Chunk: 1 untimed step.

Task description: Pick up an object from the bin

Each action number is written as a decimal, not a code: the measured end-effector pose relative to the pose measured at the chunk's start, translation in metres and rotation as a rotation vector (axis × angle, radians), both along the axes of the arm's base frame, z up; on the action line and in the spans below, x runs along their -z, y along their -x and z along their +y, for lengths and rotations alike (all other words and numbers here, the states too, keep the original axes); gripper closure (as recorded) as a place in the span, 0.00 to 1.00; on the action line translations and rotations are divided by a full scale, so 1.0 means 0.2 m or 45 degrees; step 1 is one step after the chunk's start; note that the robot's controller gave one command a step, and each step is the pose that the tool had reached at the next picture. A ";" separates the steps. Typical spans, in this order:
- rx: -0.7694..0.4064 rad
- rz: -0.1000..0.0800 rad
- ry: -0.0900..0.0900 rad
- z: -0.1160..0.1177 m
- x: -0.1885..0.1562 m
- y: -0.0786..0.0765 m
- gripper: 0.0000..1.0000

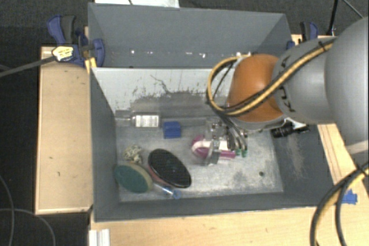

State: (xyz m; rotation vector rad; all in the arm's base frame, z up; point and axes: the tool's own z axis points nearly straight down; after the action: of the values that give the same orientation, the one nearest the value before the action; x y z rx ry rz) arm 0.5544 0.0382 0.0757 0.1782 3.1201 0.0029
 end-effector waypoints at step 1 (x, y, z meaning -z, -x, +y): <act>0.711 0.002 -0.014 0.06 0.00 0.03 1.00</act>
Offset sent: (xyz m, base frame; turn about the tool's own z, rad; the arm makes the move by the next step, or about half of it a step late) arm -0.0097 0.0098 -0.0057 0.5624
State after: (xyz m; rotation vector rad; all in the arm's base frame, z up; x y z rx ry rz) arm 0.5490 0.0503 0.0754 1.0317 2.9527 0.0131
